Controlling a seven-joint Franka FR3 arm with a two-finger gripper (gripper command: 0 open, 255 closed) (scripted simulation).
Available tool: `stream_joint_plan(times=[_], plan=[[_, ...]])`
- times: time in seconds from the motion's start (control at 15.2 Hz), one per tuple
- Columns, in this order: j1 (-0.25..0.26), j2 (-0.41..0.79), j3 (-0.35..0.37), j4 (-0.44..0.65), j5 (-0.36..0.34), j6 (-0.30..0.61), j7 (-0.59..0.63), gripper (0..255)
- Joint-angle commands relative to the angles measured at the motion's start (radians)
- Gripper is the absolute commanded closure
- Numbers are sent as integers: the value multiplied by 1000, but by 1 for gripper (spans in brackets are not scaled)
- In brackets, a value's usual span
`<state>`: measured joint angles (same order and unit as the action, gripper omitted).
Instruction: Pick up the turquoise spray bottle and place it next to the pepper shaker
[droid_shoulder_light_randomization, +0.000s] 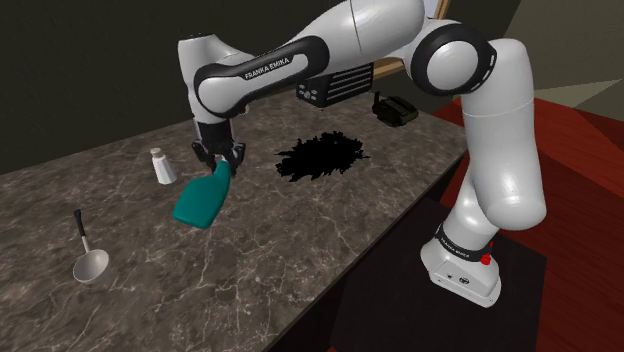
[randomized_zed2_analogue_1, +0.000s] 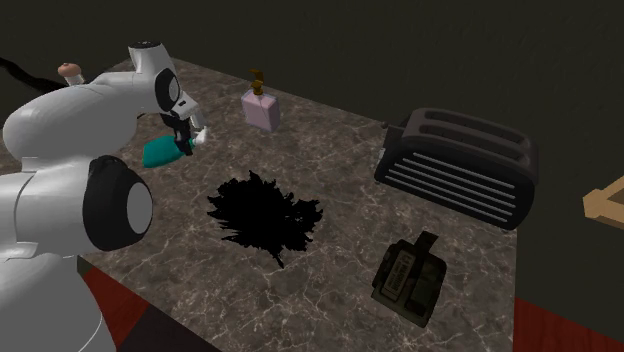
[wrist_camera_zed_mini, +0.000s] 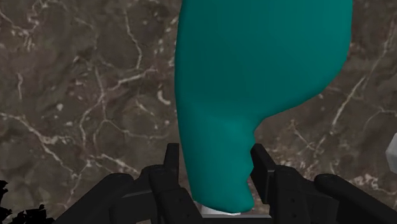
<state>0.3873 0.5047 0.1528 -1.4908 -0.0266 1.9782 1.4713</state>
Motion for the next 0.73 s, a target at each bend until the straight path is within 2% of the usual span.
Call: stream_joint_plan(times=[0.0, 0.33, 0.66], plan=[[-1, 7, -1, -17, -1, 24, -2, 255], [0, 30, -3, -49, -4, 78, -2, 255], [0, 30, -3, -48, -4, 78, -2, 255]])
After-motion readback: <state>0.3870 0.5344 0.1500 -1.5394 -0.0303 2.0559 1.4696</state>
